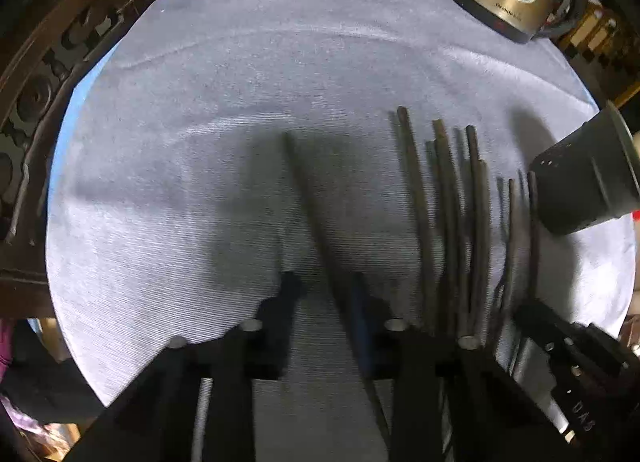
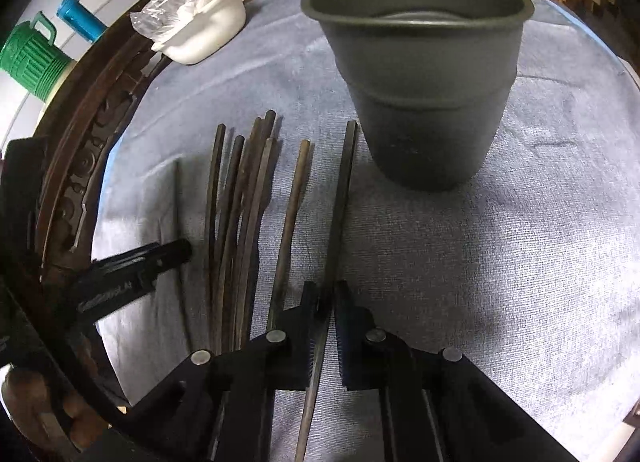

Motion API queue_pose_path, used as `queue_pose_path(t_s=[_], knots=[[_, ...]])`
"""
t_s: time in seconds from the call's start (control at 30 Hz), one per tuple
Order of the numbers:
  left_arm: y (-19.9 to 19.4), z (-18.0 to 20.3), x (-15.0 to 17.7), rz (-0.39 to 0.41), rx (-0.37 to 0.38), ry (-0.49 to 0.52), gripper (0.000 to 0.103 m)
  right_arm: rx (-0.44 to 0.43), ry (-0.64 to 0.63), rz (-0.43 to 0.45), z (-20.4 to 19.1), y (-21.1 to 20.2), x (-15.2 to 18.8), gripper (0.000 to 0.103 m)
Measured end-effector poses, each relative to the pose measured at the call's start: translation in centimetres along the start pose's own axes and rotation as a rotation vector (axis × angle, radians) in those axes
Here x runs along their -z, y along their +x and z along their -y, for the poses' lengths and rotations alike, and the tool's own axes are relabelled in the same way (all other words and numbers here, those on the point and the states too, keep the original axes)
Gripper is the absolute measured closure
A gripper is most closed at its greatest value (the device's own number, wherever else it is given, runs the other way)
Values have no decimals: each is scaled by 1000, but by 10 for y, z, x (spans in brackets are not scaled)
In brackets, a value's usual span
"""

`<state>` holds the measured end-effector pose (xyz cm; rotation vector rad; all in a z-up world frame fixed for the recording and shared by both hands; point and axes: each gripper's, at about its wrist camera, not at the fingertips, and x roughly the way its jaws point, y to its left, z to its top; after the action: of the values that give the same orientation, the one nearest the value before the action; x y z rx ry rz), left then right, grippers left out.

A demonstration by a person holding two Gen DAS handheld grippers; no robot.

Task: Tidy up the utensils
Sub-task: 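Grasp one dark chopstick with the right tool while the left tool grasps another, then lift both held chopsticks upright and carry them over the grey utensil cup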

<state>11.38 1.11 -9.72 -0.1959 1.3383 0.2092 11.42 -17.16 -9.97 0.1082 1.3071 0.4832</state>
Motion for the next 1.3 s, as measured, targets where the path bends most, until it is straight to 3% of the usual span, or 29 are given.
queue_pose_path(t_s=[0.07, 0.3, 0.47, 0.63, 0.83, 0.93, 1.07, 1.17, 1.3], knots=[[-1, -6, 1, -16, 17, 32, 94, 1, -18, -6, 0, -2, 1, 93], [-5, -19, 17, -107, -2, 231, 96, 49, -180, -91, -13, -2, 5, 93], [-2, -16, 9, -170, -11, 253, 94, 33, -164, -185, -12, 4, -10, 90], [0, -17, 1, -176, 10, 258, 93, 7, -93, -267, -3, 10, -27, 90], [-4, -34, 0, -161, 82, 224, 97, 114, -177, -280, -23, 14, -31, 96], [-13, -58, 0, -99, 139, 150, 97, 96, -179, -235, -32, 6, -27, 97], [-48, -87, 0, 71, 198, 41, 98, 54, -157, -77, -42, -26, -18, 97], [-72, -99, 1, 191, 232, -26, 98, 42, -158, 68, -49, -50, -8, 97], [-109, -104, 9, 424, 251, -91, 98, 55, -164, 327, -55, -86, 4, 97]])
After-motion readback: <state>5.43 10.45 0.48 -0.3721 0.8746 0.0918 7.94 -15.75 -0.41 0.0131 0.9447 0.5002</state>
